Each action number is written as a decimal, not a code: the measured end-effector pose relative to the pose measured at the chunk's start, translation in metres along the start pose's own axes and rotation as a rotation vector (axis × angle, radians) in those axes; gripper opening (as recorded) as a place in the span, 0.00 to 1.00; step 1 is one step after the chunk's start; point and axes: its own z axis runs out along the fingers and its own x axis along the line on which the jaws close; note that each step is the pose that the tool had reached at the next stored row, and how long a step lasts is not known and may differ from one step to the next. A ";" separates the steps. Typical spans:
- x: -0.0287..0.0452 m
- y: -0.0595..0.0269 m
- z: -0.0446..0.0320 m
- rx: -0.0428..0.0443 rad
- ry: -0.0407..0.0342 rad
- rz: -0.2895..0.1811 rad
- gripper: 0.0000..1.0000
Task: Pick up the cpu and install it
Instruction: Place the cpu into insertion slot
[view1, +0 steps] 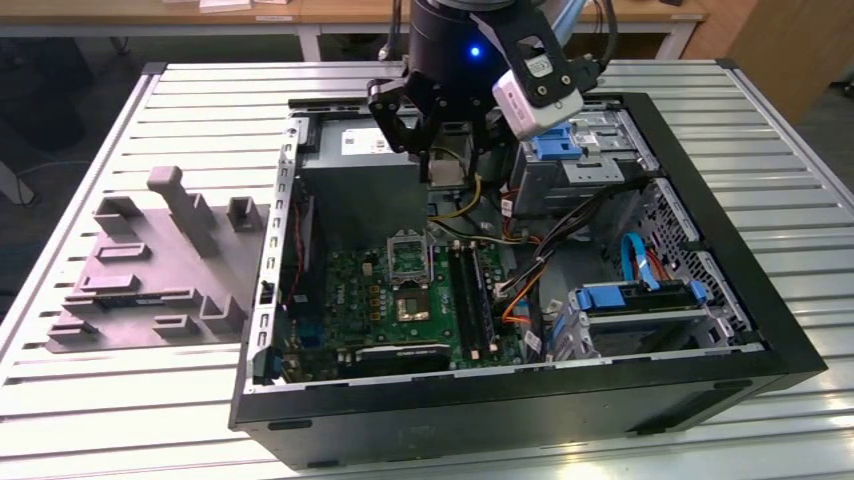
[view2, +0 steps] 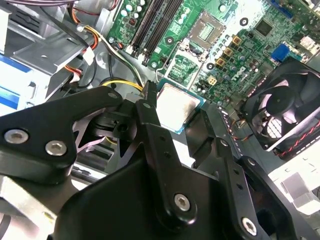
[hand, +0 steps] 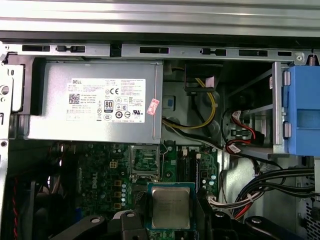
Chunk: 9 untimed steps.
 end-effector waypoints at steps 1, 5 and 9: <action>-0.0001 0.0000 0.0000 0.0001 0.0000 0.000 0.47; 0.0000 -0.0001 0.0009 -0.0002 -0.0001 0.000 0.47; 0.0000 -0.0023 0.0010 -0.0002 -0.0001 0.000 0.47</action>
